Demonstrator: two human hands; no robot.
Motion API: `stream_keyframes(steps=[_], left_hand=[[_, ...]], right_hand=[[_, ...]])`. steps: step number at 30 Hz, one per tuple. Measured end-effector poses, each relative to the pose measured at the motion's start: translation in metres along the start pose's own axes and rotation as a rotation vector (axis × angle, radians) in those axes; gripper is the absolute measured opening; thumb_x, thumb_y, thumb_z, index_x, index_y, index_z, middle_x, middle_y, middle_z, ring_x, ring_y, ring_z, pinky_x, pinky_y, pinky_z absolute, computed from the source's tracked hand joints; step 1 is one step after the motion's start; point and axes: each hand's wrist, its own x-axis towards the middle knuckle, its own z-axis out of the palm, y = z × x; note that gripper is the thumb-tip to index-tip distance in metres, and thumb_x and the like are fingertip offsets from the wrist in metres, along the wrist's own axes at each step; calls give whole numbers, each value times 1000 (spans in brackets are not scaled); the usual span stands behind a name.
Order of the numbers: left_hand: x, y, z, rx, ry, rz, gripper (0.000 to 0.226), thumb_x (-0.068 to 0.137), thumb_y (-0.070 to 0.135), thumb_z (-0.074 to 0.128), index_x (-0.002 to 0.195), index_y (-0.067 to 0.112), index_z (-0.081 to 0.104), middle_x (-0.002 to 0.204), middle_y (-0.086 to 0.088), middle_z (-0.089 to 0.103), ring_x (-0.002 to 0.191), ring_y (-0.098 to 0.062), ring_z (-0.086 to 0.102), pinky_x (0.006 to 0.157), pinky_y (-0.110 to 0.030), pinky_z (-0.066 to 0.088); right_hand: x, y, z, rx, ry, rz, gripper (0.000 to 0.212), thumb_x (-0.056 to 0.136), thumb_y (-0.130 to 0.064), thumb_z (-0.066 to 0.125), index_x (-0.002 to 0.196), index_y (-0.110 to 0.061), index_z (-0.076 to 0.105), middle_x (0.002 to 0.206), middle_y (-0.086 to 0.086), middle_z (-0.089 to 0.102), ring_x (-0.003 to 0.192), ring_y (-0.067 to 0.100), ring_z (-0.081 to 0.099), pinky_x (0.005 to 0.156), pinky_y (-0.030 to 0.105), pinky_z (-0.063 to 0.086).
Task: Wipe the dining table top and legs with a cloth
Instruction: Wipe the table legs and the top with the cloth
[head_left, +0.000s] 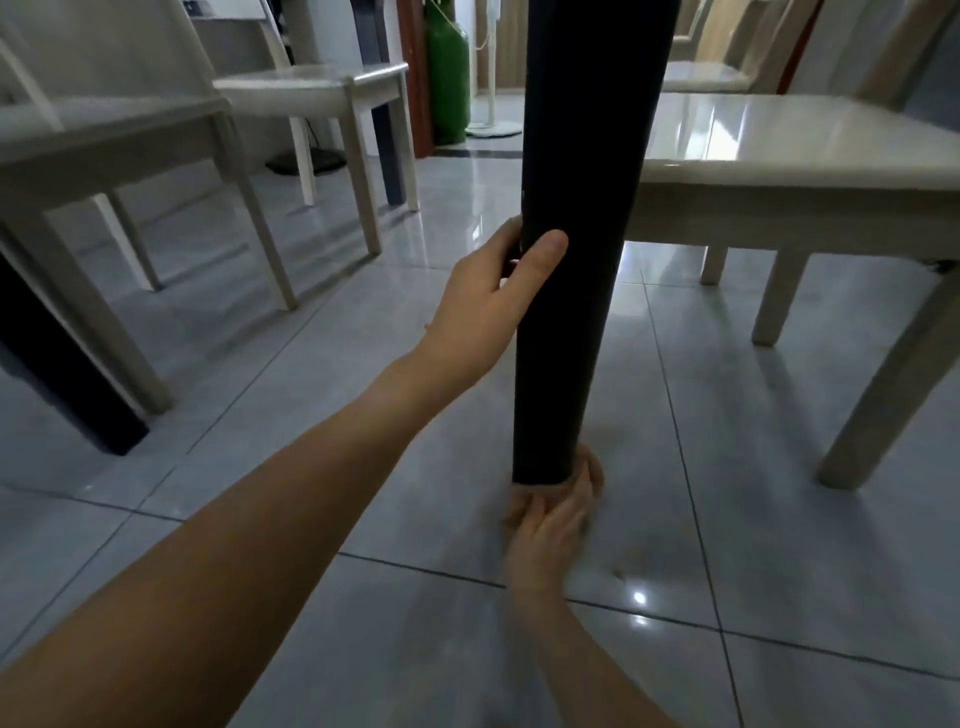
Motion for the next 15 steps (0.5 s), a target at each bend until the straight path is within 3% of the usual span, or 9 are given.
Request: stream_keyframes(steps=[1, 3, 5, 6, 8, 9, 11, 15], left_hand=[[-1, 1, -1, -1, -5, -9, 52, 93, 49, 42, 132, 16, 53, 120, 4, 65, 112, -7, 61, 100, -29, 49], [-2, 4, -2, -4, -19, -29, 49, 96, 47, 42, 133, 17, 52, 121, 5, 64, 112, -6, 61, 99, -25, 47], [-2, 9, -5, -3, -42, -46, 46, 97, 45, 43, 133, 18, 52, 122, 4, 64, 114, -6, 60, 99, -23, 47], [-3, 10, -5, -1, -50, -57, 46, 97, 46, 43, 133, 18, 51, 123, 4, 63, 114, -6, 60, 99, -23, 47], [-4, 12, -5, 12, -63, -70, 46, 99, 45, 42, 135, 17, 50, 123, 4, 63, 115, -7, 59, 99, -23, 47], [-4, 13, -5, 17, -69, -70, 45, 99, 44, 42, 135, 18, 50, 123, 4, 63, 115, -7, 59, 97, -21, 47], [-4, 15, -7, 18, -79, -72, 44, 99, 43, 42, 134, 18, 50, 123, 5, 63, 114, -6, 59, 96, -18, 46], [-1, 16, -9, 24, -103, -83, 45, 99, 42, 42, 135, 16, 49, 127, 2, 61, 119, -13, 58, 101, -25, 46]], right_hand=[[-6, 15, -4, -21, -111, 76, 63, 92, -20, 49, 151, -21, 27, 149, 10, 40, 121, 34, 55, 94, 46, 51], [-9, 35, -14, 11, -312, 233, 71, 93, -13, 52, 149, -44, 19, 140, 4, 48, 103, 30, 68, 78, 53, 58], [-4, 38, -24, 6, -386, 258, 66, 96, -2, 48, 142, -45, 27, 113, 6, 62, 71, 21, 72, 58, 47, 60], [-3, 35, -29, 1, -396, 238, 60, 98, -2, 47, 138, -44, 32, 102, 3, 65, 68, 20, 70, 58, 43, 60], [-2, 17, -39, 46, -379, 194, 52, 97, -9, 54, 139, -36, 38, 103, -15, 60, 91, 14, 66, 80, 33, 57], [-1, 10, -42, 59, -333, 172, 54, 94, -11, 60, 142, -27, 41, 108, -25, 53, 99, 7, 62, 85, 18, 51], [5, -13, -47, 163, -254, 163, 60, 90, -14, 67, 145, -20, 43, 113, -28, 53, 96, -7, 54, 79, -3, 38], [29, -77, -52, 324, -94, -14, 64, 83, -28, 75, 141, -35, 49, 123, -14, 58, 109, -8, 54, 94, 9, 42]])
